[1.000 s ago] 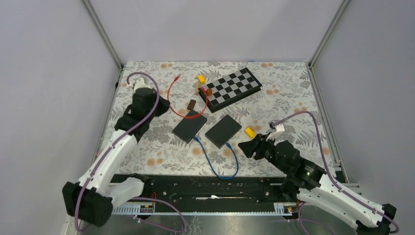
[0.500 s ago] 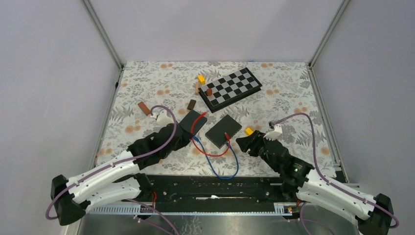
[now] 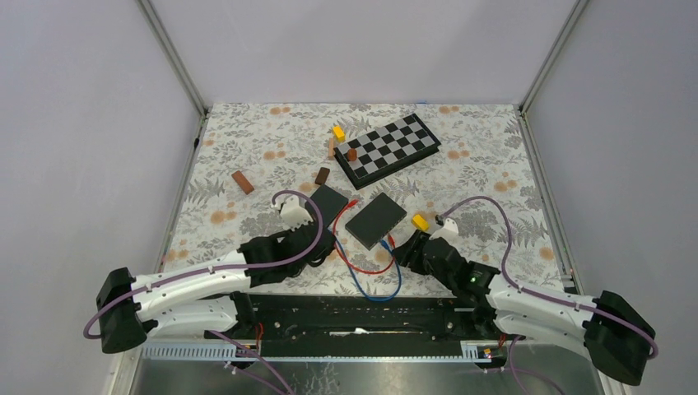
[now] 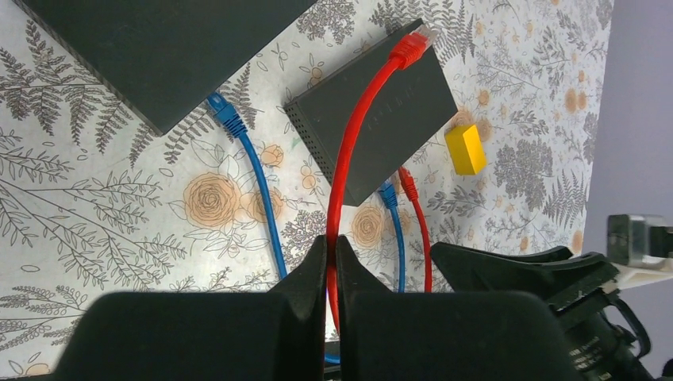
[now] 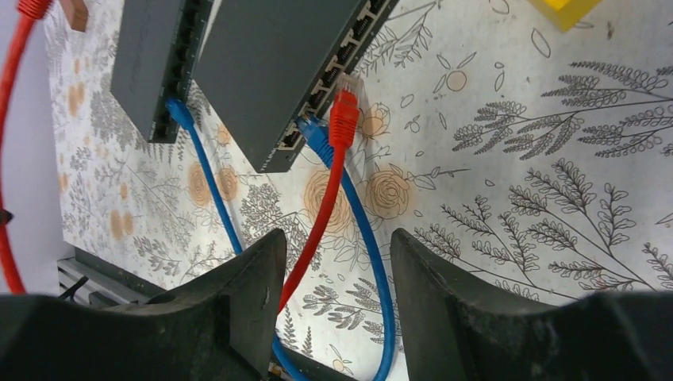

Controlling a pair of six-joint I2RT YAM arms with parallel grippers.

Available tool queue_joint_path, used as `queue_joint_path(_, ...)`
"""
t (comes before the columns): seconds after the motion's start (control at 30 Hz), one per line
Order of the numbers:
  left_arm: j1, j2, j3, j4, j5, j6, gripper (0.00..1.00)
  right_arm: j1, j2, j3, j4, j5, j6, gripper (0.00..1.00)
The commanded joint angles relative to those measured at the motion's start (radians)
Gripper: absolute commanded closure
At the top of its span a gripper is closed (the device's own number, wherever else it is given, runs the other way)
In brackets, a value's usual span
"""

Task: Insert the plug into the switch port
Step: Pick up the connector from the center of the board.

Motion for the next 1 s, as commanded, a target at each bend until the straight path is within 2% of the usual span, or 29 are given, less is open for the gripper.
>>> queue_joint_path(0.0,-0.009,-0.004,-0.005,0.044,-0.045,-0.039,1.0,0.001,0.073,0.001,0.083,-0.02,0.042,0.43)
queue_joint_path(0.27,-0.019,0.008,-0.014,0.045,-0.039,-0.033,1.0,0.001,0.198,0.004,0.218,-0.075,0.071,0.45)
queue_joint_path(0.33,-0.02,0.011,-0.016,0.044,-0.039,-0.033,1.0,0.001,0.215,0.013,0.223,-0.082,0.063,0.52)
queue_joint_path(0.47,-0.023,0.013,-0.018,0.049,-0.037,-0.027,1.0,0.001,0.208,0.021,0.223,-0.09,0.051,0.79)
queue_joint_path(0.6,-0.024,-0.004,-0.023,0.081,-0.032,-0.006,1.0,0.001,0.13,0.032,0.171,-0.054,0.024,0.98)
queue_joint_path(0.67,-0.023,-0.02,-0.012,0.09,-0.032,0.013,1.0,0.001,0.065,0.036,0.148,-0.029,-0.018,1.0)
queue_joint_path(0.7,-0.023,-0.027,-0.004,0.098,-0.031,0.032,0.97,0.002,0.029,0.038,0.14,-0.017,-0.049,1.0)
queue_joint_path(0.77,-0.023,-0.041,0.021,0.119,-0.022,0.079,0.82,0.001,-0.053,0.039,0.137,0.008,-0.13,1.0)
queue_joint_path(0.87,-0.023,-0.064,0.07,0.152,0.009,0.161,0.64,0.001,-0.185,0.054,0.112,0.04,-0.292,1.0)
queue_joint_path(0.97,-0.023,-0.096,0.118,0.166,0.027,0.216,0.57,0.001,-0.305,0.082,0.102,0.03,-0.43,1.0)
